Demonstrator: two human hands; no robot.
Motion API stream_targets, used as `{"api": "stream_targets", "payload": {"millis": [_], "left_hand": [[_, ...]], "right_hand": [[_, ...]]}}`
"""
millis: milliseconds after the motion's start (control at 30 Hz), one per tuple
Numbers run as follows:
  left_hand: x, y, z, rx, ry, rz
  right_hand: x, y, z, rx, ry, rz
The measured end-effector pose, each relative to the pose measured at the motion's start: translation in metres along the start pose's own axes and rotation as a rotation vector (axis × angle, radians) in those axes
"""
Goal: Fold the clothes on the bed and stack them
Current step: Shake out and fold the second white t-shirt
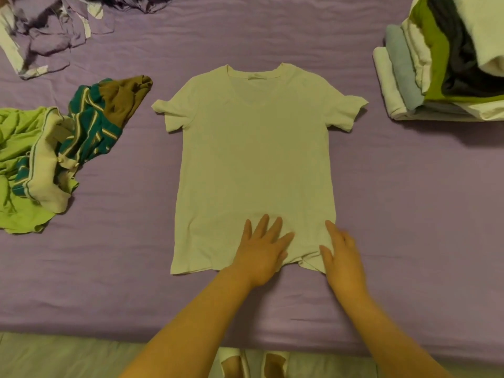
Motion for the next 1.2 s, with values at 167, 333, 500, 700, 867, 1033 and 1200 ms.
{"api": "stream_targets", "payload": {"millis": [167, 333, 500, 700, 867, 1033, 1200], "left_hand": [[-0.018, 0.023, -0.003, -0.033, 0.026, 0.018], [-0.022, 0.038, -0.002, 0.050, 0.122, 0.026], [-0.024, 0.040, 0.004, 0.137, 0.151, 0.087], [-0.015, 0.058, -0.002, 0.088, 0.212, 0.241], [-0.046, 0.070, 0.000, 0.103, 0.185, 0.456], [-0.060, 0.068, 0.016, 0.137, 0.234, 0.483], [-0.057, 0.070, 0.010, 0.096, 0.228, 0.461]], "right_hand": [[-0.030, 0.013, -0.025, 0.024, 0.122, 0.061], [-0.037, 0.023, -0.024, 0.102, -0.164, -0.155], [-0.029, 0.034, -0.015, 0.089, -0.092, -0.050], [-0.003, 0.023, -0.015, 0.003, 0.032, -0.163], [-0.025, 0.003, -0.022, -0.064, 0.088, -0.132], [-0.040, -0.006, -0.020, -0.040, 0.027, -0.191], [-0.048, -0.003, -0.022, -0.093, 0.032, -0.210]]}}
Point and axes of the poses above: each hand's wrist, its own y-axis towards the middle knuckle, its own z-axis out of the palm, x = y × z, the point moved 9 cm from there along y, towards the middle knuckle, and after that the axes turned 15 degrees about -x, right-handed, at the moved point
